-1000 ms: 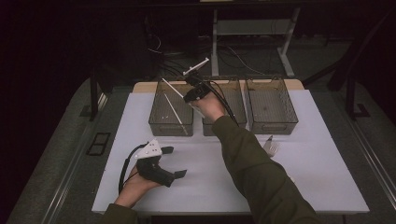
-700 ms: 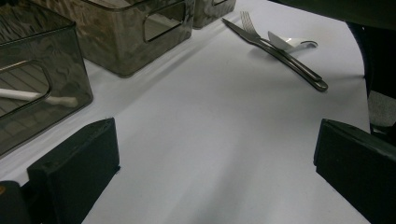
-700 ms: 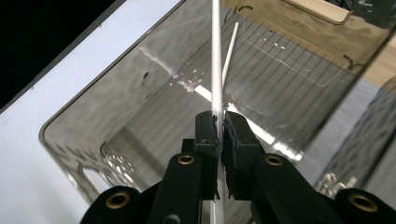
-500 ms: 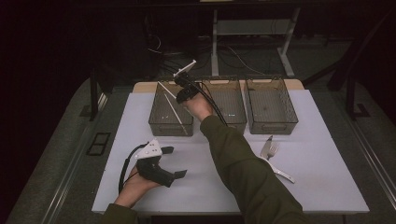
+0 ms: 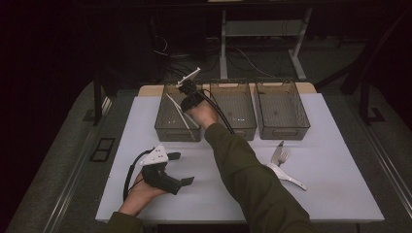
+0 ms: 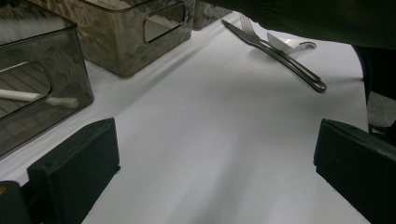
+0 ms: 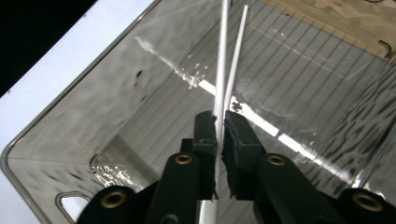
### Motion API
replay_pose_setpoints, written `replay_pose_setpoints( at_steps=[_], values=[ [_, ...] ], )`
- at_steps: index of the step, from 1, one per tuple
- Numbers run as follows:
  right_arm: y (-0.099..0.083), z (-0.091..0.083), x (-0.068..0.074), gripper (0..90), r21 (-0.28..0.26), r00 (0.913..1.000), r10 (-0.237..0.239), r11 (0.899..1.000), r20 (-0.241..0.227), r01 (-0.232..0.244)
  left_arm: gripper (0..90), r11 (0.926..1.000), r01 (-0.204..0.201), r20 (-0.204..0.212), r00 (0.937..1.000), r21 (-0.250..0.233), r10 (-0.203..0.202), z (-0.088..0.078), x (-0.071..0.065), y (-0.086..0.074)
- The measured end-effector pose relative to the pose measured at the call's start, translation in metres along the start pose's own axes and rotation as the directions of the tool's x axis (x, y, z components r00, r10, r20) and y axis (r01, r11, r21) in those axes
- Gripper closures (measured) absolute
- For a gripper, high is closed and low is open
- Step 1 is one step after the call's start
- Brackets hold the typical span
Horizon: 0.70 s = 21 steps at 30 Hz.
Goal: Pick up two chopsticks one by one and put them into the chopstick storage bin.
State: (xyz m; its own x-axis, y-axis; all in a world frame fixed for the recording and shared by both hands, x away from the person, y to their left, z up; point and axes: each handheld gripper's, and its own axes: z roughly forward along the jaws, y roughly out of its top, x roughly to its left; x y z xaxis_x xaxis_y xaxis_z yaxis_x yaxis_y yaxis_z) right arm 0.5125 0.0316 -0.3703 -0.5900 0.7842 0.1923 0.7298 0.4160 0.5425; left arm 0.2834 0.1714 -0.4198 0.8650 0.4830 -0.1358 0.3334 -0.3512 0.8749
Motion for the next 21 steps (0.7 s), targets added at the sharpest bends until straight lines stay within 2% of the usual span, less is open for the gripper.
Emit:
replay_pose_setpoints(
  at_steps=[6, 12, 16, 21],
  values=[
    [-0.003, -0.007, 0.000, 71.9, -0.028, 0.9989, -0.042, 0.999, -0.023, 0.041, 0.0, 1.0000, 0.001, -0.005, 1.0000, 0.001, -0.001, -0.001, 0.001, 0.000],
    [-0.009, -0.023, -0.005, 61.0, -0.055, 0.9933, -0.097, 0.994, -0.063, 0.094, 0.0, 1.0000, -0.003, -0.008, 1.0000, 0.006, 0.003, -0.001, 0.001, -0.001],
    [-0.018, -0.036, -0.008, 55.6, -0.079, 0.9867, -0.139, 0.988, -0.084, 0.132, 0.0, 0.9999, -0.008, -0.011, 0.9999, 0.011, 0.008, 0.000, 0.001, -0.001],
    [-0.035, -0.055, -0.013, 50.2, -0.121, 0.9746, -0.198, 0.975, -0.104, 0.186, 0.0, 0.9999, -0.002, -0.017, 0.9999, 0.016, 0.003, 0.000, 0.002, -0.001]
  ],
)
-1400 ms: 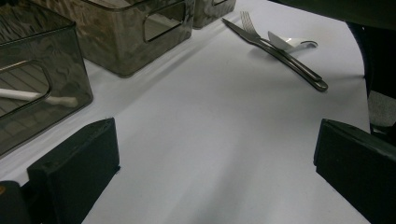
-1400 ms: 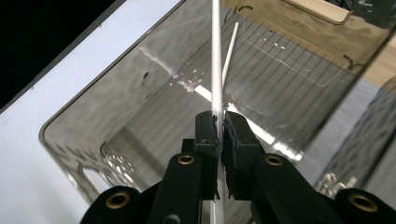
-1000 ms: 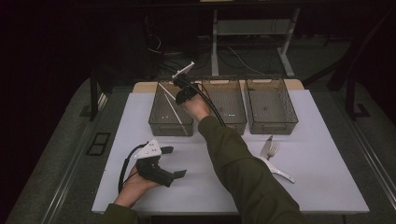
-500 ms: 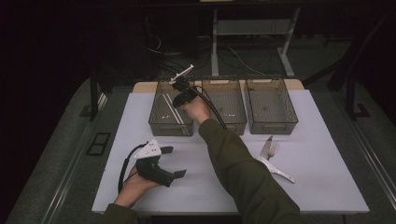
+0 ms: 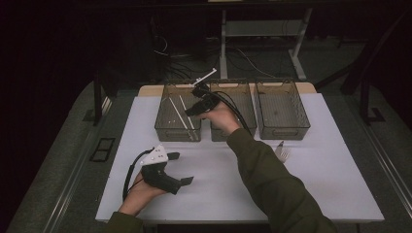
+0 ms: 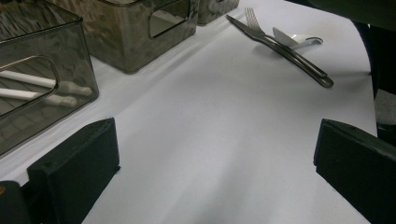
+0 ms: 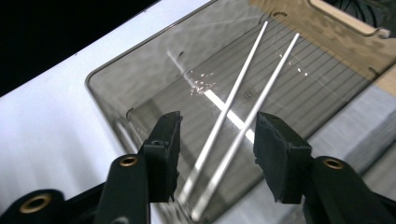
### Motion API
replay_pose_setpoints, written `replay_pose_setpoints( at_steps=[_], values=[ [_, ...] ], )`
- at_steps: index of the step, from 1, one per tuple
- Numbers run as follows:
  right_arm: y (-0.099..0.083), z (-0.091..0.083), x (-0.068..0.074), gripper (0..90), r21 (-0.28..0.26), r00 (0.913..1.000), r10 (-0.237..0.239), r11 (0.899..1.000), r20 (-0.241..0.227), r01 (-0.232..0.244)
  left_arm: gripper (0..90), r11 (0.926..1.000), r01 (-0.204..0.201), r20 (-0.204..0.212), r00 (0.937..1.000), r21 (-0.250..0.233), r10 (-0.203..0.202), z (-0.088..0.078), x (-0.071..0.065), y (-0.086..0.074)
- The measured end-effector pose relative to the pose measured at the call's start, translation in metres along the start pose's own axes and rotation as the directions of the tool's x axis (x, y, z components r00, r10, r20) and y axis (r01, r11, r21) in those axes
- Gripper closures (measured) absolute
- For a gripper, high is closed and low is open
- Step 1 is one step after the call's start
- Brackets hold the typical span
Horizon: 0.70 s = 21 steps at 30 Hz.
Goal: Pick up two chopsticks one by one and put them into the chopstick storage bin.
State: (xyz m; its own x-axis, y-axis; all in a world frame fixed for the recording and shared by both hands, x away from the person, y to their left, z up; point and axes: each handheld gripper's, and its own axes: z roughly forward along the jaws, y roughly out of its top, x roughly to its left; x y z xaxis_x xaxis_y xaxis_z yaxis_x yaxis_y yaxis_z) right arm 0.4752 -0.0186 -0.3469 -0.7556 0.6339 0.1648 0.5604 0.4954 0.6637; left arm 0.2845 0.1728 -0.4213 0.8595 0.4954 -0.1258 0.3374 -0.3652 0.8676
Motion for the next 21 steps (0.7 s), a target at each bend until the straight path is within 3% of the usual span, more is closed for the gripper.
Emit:
replay_pose_setpoints(
  at_steps=[10, 21],
  values=[
    [-0.035, -0.039, -0.004, 43.9, -0.048, 0.9960, -0.073, 0.996, -0.052, 0.070, 0.0, 1.0000, 0.001, 0.000, 1.0000, 0.008, -0.001, 0.002, -0.001, -0.001],
    [-0.074, -0.074, -0.009, 42.3, -0.087, 0.9903, -0.107, 0.991, -0.088, 0.100, 0.0, 0.9999, 0.005, -0.008, 1.0000, 0.014, -0.005, 0.002, -0.001, -0.002]
  ],
)
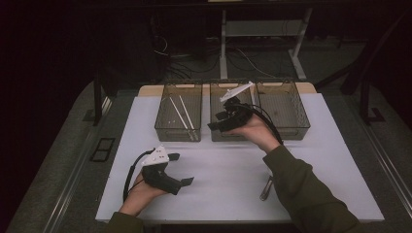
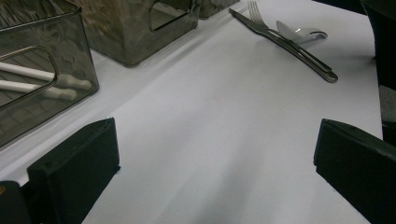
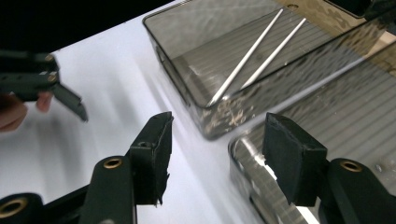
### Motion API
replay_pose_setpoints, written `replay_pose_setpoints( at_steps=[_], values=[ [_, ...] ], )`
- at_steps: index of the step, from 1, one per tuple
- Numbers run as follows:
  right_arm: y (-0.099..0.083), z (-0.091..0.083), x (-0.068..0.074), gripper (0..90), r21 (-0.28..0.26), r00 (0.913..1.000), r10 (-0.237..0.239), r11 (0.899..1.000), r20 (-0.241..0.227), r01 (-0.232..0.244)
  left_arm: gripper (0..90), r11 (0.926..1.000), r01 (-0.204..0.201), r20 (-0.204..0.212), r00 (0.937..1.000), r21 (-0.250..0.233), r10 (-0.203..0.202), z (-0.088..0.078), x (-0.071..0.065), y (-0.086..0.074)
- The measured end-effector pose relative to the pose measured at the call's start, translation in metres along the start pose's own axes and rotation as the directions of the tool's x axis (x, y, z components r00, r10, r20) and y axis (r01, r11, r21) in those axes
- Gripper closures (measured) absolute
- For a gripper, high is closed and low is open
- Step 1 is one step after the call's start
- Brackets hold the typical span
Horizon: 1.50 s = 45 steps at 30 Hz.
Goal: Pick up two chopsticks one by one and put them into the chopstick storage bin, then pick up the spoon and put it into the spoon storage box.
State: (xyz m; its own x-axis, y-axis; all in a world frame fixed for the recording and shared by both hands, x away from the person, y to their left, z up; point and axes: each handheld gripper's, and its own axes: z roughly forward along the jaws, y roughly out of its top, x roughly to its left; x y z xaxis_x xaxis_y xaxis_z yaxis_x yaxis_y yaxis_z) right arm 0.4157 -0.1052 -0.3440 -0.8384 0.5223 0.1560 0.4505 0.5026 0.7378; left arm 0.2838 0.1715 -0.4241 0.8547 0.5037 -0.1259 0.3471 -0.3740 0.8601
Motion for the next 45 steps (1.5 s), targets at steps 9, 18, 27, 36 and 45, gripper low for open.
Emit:
replay_pose_setpoints(
  at_steps=[9, 18, 27, 36, 45],
  values=[
    [-0.031, -0.031, 0.002, 42.3, -0.030, 0.9996, -0.012, 0.999, -0.025, 0.011, 0.0, 1.0000, 0.009, -0.004, 1.0000, 0.002, -0.009, 0.000, 0.000, -0.002],
    [-0.063, -0.056, -0.003, 41.2, -0.038, 0.9998, -0.012, 0.999, -0.014, 0.012, 0.0, 0.9999, 0.011, -0.008, 0.9999, 0.012, -0.011, 0.001, 0.000, -0.002],
    [-0.095, -0.077, -0.006, 40.4, -0.038, 1.0000, -0.009, 0.999, -0.001, 0.009, 0.0, 0.9999, 0.012, -0.011, 0.9999, 0.011, -0.012, 0.000, 0.001, -0.003],
    [-0.121, -0.092, -0.010, 40.2, -0.046, 0.9999, 0.008, 0.999, 0.012, -0.008, 0.0, 0.9999, 0.013, -0.018, 0.9998, 0.009, -0.013, -0.002, 0.002, -0.004],
    [-0.146, -0.106, -0.008, 39.1, -0.055, 0.9998, 0.016, 0.998, 0.015, -0.015, 0.0, 0.9998, 0.019, -0.023, 0.9996, 0.004, -0.019, -0.002, 0.004, -0.005]
  ],
)
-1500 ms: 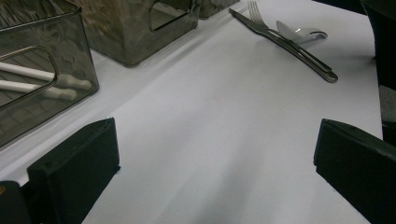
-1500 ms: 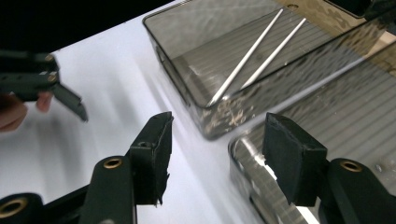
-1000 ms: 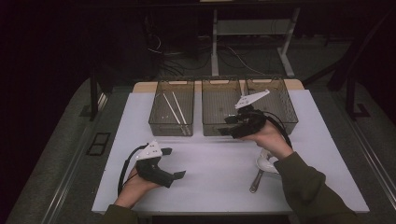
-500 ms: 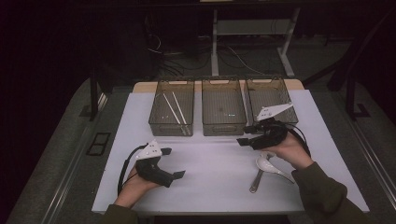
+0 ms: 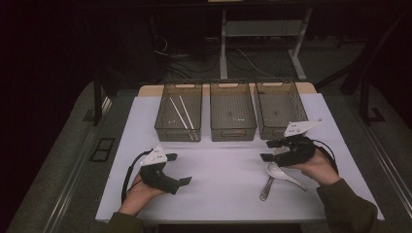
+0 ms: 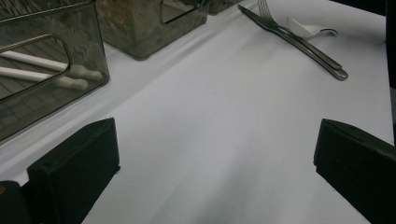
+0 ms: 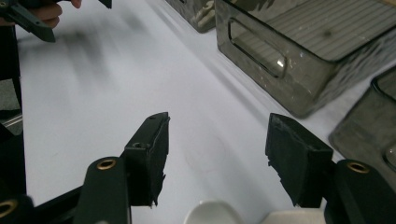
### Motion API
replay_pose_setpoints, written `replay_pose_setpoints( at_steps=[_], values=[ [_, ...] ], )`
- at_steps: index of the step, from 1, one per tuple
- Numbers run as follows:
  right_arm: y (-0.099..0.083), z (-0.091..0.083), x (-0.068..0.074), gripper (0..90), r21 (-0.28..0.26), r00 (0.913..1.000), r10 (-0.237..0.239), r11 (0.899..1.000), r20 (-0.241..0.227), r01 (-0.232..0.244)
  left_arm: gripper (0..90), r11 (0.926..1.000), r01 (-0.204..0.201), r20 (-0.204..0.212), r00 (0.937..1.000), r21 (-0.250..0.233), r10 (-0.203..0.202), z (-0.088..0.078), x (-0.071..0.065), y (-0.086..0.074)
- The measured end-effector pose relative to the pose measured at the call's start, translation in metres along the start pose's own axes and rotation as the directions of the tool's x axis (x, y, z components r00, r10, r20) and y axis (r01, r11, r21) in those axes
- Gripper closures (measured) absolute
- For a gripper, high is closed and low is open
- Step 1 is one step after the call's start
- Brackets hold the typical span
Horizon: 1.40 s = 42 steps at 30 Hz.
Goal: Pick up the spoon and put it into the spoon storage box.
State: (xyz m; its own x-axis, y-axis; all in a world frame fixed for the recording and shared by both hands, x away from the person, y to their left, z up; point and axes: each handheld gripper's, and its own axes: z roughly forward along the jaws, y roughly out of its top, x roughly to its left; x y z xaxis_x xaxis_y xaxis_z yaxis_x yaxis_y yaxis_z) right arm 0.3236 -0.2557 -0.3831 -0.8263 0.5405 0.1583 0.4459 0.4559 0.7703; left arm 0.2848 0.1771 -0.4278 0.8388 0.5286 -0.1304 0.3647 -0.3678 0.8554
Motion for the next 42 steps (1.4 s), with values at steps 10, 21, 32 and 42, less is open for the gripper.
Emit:
replay_pose_setpoints(
  at_steps=[10, 21, 32, 42],
  values=[
    [-0.027, -0.022, -0.004, 31.4, -0.030, 0.9994, 0.032, 0.999, 0.013, -0.032, 0.0, 1.0000, 0.006, -0.003, 1.0000, -0.002, -0.006, -0.001, 0.002, -0.001],
    [-0.056, -0.038, -0.007, 30.2, -0.046, 0.9954, 0.075, 0.996, 0.059, -0.072, 0.0, 0.9998, 0.019, 0.006, 0.9998, -0.004, -0.019, 0.000, 0.001, -0.002],
    [-0.075, -0.032, -0.006, 32.5, 0.039, 0.9906, 0.110, 0.993, 0.081, -0.114, 0.0, 0.9999, 0.008, -0.020, 0.9998, 0.013, -0.008, -0.002, -0.004, -0.003],
    [-0.084, -0.026, -0.011, 38.9, 0.095, 0.9898, 0.134, 0.986, 0.049, -0.138, 0.0, 0.9999, 0.003, -0.014, 0.9999, 0.016, -0.003, 0.000, -0.003, -0.002]
  ],
)
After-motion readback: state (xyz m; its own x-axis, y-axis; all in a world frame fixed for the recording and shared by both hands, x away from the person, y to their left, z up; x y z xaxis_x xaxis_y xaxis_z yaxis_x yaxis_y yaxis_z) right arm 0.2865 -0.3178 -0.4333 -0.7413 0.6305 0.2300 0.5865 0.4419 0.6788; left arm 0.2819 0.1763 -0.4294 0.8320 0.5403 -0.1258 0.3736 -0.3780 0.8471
